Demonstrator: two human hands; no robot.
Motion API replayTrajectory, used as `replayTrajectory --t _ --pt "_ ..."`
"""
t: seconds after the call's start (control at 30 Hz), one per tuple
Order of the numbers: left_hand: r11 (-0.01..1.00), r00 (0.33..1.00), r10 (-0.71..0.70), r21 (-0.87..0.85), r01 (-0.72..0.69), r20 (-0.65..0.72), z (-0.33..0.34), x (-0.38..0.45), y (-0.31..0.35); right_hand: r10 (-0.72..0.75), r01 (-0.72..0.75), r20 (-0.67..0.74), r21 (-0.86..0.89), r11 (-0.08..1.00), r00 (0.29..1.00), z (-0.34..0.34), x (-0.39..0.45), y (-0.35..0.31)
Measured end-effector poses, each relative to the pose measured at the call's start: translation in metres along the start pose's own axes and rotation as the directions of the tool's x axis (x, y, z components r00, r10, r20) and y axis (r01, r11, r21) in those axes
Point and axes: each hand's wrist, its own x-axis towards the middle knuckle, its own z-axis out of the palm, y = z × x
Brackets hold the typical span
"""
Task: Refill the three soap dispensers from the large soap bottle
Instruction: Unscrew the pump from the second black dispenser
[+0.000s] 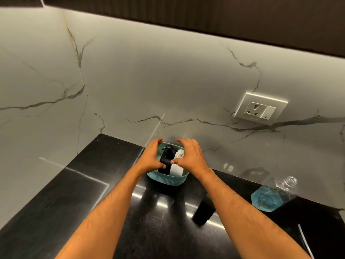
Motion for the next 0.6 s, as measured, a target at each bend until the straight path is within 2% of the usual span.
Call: replayTrajectory --t 0.17,0.23,0.33,0.43,0.6 --pt "0.985 0.945 0.111 -0.091 -0.146 -0.306 -0.007 -0.044 0.036 -0.069 0.084 -0.165 0.09 0.992 0.984 -0.04 -0.022 -0.002" --pt "0.965 0.915 0.142 -0.152 -0.213 -0.377 -0.005 -0.064 0.05 -0.084 0.115 -0.235 0.123 0.986 0.968 -0.057 -0.037 0.001" --pt "0.933 0.909 0.208 -0.205 -0.296 -0.362 0.011 -0.094 0.071 -0.055 0.11 -0.291 0.177 0.978 0.955 -0.077 -0.065 0.011" --pt "0.922 0.926 0.244 -0.228 -0.314 -0.288 0.041 -0.117 0.084 0.005 0.073 -0.306 0.243 0.967 0.952 -0.09 -0.1 0.026" --pt "0.958 0.97 0.163 -0.205 -0.199 -0.178 0.101 -0.132 0.085 0.167 -0.04 -0.268 0.424 0.905 0.949 -0.093 -0.151 0.066"
